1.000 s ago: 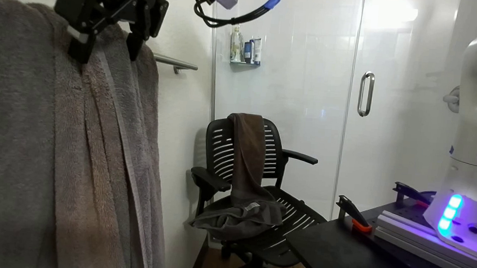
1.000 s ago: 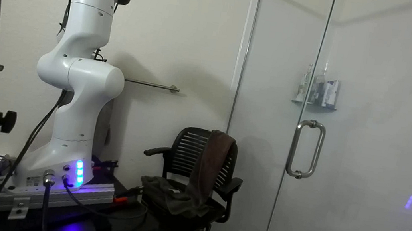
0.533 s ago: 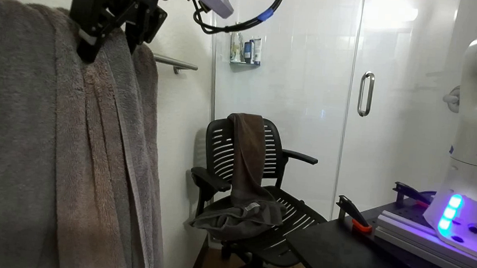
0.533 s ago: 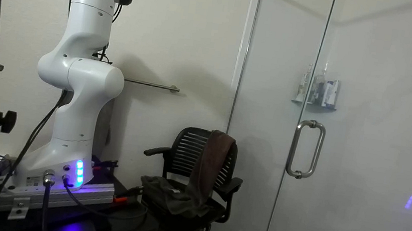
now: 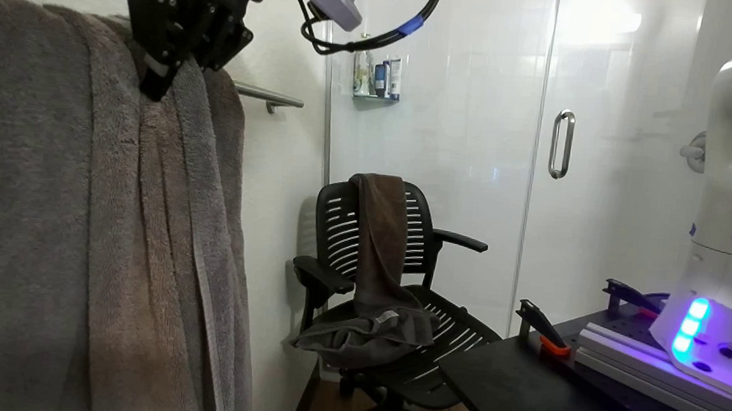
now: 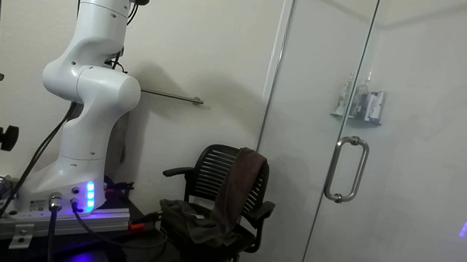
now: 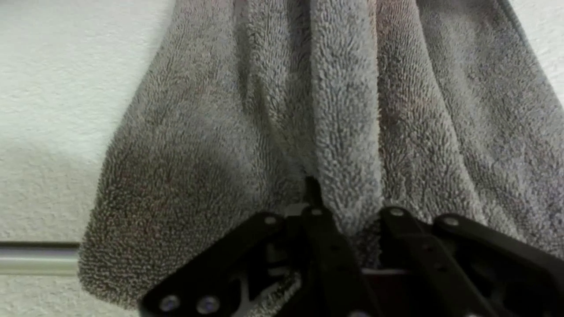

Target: Hang the brown towel on the backrest of the black chair, remove the grey towel from the rail and put it on the seat of the black chair

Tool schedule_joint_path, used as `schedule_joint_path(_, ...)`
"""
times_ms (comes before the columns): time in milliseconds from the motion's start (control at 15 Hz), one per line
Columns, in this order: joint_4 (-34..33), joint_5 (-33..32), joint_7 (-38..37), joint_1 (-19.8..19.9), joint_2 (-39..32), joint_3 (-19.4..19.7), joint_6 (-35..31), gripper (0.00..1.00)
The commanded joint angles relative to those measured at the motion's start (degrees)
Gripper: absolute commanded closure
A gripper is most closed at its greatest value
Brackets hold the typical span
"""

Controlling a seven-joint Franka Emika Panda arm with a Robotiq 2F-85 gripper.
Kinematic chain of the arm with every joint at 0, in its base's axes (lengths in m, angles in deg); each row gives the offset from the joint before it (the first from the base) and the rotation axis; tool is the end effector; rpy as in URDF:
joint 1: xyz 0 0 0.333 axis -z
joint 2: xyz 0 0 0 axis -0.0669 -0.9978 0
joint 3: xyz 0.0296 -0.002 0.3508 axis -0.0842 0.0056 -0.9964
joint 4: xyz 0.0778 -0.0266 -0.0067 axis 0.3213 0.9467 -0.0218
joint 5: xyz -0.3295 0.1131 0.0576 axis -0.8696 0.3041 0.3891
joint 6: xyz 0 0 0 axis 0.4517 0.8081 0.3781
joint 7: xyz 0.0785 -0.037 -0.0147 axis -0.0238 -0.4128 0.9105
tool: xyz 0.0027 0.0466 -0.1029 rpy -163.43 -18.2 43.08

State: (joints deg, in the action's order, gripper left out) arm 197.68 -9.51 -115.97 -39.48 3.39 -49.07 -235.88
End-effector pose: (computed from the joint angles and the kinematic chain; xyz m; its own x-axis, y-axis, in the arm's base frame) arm 0.1663 0.5184 0.4895 0.4287 0.6654 0.6112 0.8226 -0.5672 0.0405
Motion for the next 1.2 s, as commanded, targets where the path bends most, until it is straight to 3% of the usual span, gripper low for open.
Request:
schedule_joint_path(0,1.87,9.8,3.98,-0.33,6.1,-0.79,5.85,0.95)
schedule_joint_path(133,2.11,15.74,6.61,-0.97,12.27,-1.16,10.93,0.96)
schedule_joint_path(333,2.1,16.24,3.68,0.34,21.07,-2.58,16.72,0.96)
schedule_joint_path(400,2.07,14.72,1.94,-0.95,23.87,-1.27,18.19,0.96)
schedule_joint_path(467,1.53,15.86,2.2,1.46,27.04,-3.59,19.93,0.96)
schedule_joint_path(933,-11.37,15.63,3.26,8.82,42.04,-9.21,41.82,0.96)
schedule_joint_path(1133,-19.43,15.59,7.93,13.19,43.12,-11.58,50.05,0.96)
